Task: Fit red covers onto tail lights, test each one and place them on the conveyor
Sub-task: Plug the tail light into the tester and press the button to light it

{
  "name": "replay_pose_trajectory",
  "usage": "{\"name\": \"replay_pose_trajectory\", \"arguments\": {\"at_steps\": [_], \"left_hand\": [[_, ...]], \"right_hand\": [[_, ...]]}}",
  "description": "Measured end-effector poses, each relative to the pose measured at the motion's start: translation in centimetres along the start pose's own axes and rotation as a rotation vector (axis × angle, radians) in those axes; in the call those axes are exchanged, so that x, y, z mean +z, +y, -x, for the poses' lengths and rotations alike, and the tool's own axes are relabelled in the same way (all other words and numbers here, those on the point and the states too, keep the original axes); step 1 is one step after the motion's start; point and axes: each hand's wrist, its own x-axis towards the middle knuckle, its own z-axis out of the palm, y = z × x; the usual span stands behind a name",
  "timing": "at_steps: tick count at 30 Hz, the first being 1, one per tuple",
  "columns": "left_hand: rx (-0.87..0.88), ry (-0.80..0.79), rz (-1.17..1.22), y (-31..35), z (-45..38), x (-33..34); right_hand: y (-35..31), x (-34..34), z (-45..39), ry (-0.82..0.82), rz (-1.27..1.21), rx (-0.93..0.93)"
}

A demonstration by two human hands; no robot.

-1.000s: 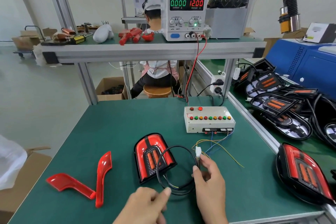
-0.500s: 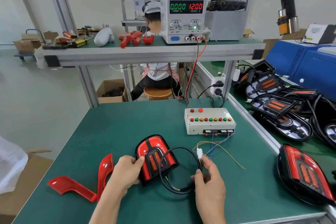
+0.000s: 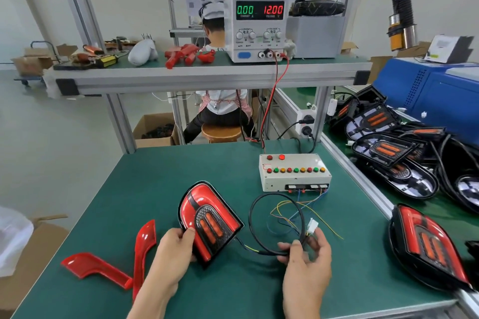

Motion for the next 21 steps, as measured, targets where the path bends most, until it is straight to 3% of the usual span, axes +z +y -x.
{"name": "replay_pose_trajectory", "arguments": {"at_steps": [7, 14, 21], "left_hand": [[0.053, -0.067, 0.263, -0.6, 1.0, -0.3], [0.188, -0.099, 0.006, 1.3, 1.9, -0.7], [0.356, -0.198, -0.111, 3.1, 2.4, 0.5]], "right_hand": [[0.0, 0.3, 0.2, -0.007, 0.016, -0.041], [0.4, 0.6, 2.1, -0.320, 0.288, -0.256], [0.5, 0.9, 1.1, -0.605, 0.177, 0.021]]}}
